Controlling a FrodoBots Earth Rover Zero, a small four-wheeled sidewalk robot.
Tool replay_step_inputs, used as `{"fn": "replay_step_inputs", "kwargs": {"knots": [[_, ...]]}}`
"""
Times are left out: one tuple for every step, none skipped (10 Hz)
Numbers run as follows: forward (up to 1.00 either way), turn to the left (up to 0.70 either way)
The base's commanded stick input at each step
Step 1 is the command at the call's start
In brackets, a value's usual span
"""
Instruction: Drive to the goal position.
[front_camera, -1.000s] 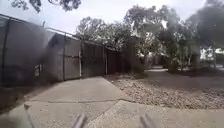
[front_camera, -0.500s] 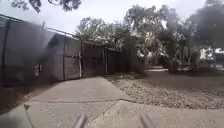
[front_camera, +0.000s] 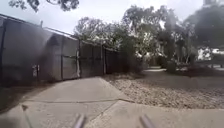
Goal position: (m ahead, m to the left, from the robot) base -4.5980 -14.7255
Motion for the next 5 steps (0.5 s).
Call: {"fn": "replay_step_inputs", "kwargs": {"knots": [[0.0, -0.25], [0.0, -0.25], [0.0, -0.25], [0.0, -0.25], [0.0, -0.25]]}}
